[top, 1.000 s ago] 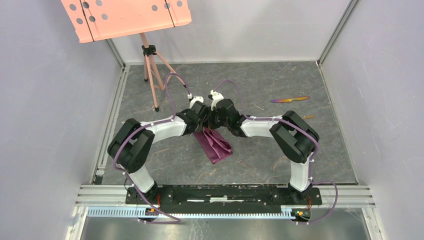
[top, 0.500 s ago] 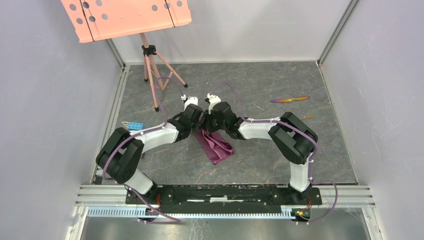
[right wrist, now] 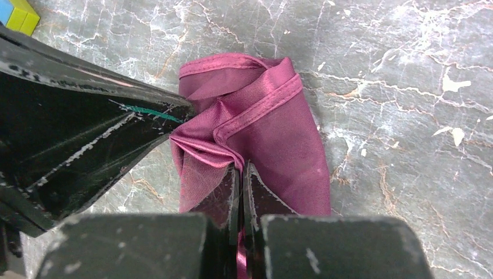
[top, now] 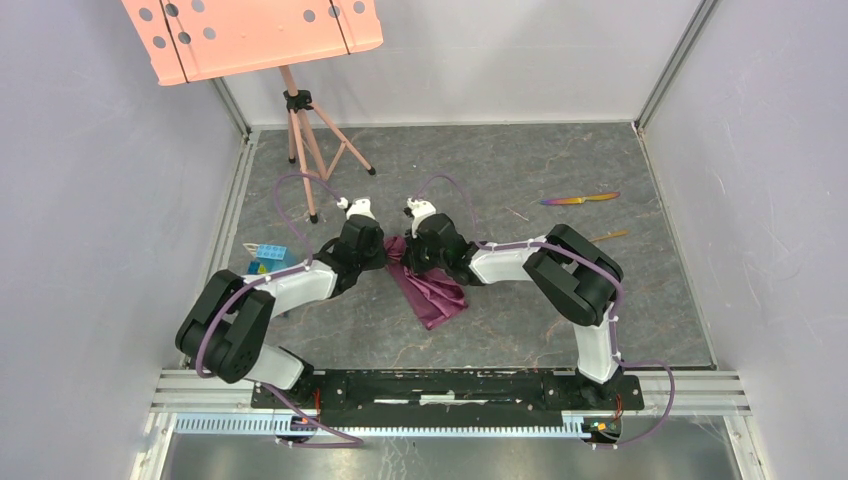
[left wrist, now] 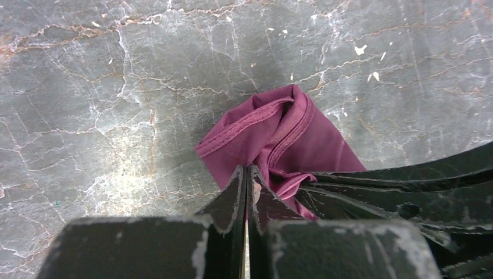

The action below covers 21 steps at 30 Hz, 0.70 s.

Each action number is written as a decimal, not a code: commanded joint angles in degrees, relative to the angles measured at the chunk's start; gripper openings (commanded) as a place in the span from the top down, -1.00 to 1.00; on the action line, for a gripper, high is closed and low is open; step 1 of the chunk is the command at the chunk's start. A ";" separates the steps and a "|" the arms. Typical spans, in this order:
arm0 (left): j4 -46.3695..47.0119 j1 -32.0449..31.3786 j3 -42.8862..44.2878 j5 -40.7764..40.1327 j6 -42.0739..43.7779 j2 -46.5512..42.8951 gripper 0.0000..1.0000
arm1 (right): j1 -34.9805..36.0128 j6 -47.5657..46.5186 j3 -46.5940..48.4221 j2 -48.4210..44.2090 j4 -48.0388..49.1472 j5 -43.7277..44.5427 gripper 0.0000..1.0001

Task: Fold the napkin into a case and place the utensils inside
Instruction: Stuff the top corner of the smaller-rectangle-folded napkin into the folded napkin.

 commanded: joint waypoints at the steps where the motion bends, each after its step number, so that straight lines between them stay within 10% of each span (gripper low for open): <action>1: 5.15 0.44 -0.53 2.13 -2.66 -2.51 0.95 | -0.01 -5.03 -0.11 0.32 -0.96 -2.16 0.96; 7: 4.67 0.40 -0.64 2.55 -2.14 -2.47 0.95 | -0.08 -9.98 -2.14 -3.30 2.98 -5.78 0.30; 21: 3.96 0.43 -0.60 3.45 -1.05 -2.38 0.95 | -0.17 -12.61 -0.07 -2.87 4.45 -5.97 0.13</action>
